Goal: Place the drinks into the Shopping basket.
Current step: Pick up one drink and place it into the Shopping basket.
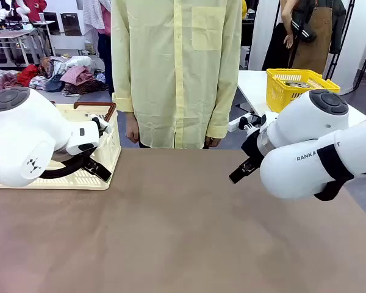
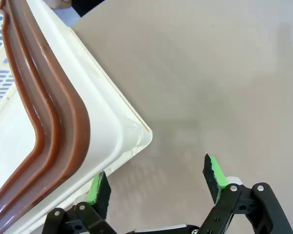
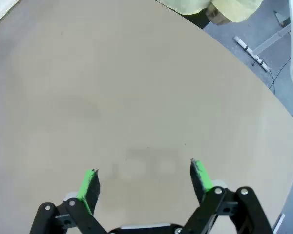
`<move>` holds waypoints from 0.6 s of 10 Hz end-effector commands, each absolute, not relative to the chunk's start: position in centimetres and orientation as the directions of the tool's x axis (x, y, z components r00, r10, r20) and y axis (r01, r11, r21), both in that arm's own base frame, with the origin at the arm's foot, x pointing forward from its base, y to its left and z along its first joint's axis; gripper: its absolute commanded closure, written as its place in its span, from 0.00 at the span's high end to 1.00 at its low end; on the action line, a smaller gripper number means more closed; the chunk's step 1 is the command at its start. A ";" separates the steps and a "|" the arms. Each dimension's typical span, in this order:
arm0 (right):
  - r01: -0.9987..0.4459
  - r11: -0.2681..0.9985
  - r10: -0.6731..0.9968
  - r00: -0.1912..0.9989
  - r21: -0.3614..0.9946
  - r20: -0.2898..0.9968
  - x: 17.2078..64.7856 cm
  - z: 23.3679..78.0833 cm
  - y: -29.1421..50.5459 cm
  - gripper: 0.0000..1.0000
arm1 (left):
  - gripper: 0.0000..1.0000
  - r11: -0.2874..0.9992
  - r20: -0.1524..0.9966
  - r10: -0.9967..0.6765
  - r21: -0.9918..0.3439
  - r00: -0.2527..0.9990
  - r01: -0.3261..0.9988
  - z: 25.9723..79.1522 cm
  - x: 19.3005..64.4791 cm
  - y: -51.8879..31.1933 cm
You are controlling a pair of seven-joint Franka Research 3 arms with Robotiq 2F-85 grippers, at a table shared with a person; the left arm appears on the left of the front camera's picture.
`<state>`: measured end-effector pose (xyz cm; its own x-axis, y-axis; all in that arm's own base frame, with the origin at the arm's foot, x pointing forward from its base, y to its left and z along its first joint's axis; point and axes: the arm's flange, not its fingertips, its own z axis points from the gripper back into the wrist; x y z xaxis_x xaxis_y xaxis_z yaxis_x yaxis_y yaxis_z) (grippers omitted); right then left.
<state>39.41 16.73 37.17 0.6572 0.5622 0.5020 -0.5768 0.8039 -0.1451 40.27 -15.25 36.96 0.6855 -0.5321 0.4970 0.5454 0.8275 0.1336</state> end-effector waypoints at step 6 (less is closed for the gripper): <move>-0.577 0.804 0.562 0.657 -0.145 0.502 39.4 37.2 16.7 1.00 | 1.00 0.827 0.499 -0.532 0.134 0.684 0.545 37.0 40.3 -15.3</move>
<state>39.41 16.73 37.17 0.6571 0.5624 0.5019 -0.5769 0.8038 -0.1453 40.26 -15.28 36.96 0.6852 -0.5325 0.4969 0.5458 0.8272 0.1338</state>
